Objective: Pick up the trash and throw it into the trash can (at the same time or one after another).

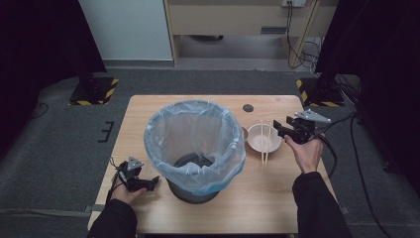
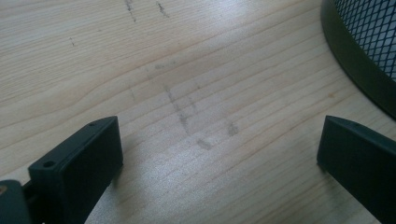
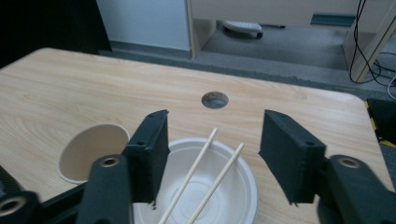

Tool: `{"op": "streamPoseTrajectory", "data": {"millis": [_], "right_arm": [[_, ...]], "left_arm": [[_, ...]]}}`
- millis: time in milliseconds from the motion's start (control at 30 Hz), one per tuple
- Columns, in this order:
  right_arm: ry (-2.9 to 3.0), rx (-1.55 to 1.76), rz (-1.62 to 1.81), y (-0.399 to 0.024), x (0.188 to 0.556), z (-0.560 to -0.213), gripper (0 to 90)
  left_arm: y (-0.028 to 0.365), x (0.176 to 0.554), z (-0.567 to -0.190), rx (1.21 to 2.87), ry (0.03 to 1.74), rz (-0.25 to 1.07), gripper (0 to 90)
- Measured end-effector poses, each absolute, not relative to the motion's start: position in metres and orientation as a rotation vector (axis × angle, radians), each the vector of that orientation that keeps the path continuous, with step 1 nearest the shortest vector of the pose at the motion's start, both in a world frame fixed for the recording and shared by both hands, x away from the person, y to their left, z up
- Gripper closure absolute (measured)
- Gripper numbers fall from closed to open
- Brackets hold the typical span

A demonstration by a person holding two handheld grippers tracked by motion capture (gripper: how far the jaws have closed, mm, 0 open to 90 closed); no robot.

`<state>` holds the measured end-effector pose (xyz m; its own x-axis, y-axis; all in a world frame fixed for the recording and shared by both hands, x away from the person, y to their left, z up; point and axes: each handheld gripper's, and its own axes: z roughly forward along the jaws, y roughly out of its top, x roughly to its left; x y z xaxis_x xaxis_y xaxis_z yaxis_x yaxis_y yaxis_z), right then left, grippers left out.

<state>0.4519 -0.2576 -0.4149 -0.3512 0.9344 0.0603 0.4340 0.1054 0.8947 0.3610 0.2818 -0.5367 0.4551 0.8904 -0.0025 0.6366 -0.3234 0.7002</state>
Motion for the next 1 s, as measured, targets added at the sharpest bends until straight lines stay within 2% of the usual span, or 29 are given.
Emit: {"op": "streamPoseTrajectory", "data": {"millis": [500,1000], "right_arm": [[1.942,1.475,1.036,-0.242,0.477,-0.476,63.5],[1.99,1.54,0.967,-0.237,0.483,-0.491,69.6]], "left_arm": [[0.282,0.361,-0.537,2.072,1.269,0.515,0.0],[0.282,0.361,-0.537,2.072,1.269,0.515,0.0]]}}
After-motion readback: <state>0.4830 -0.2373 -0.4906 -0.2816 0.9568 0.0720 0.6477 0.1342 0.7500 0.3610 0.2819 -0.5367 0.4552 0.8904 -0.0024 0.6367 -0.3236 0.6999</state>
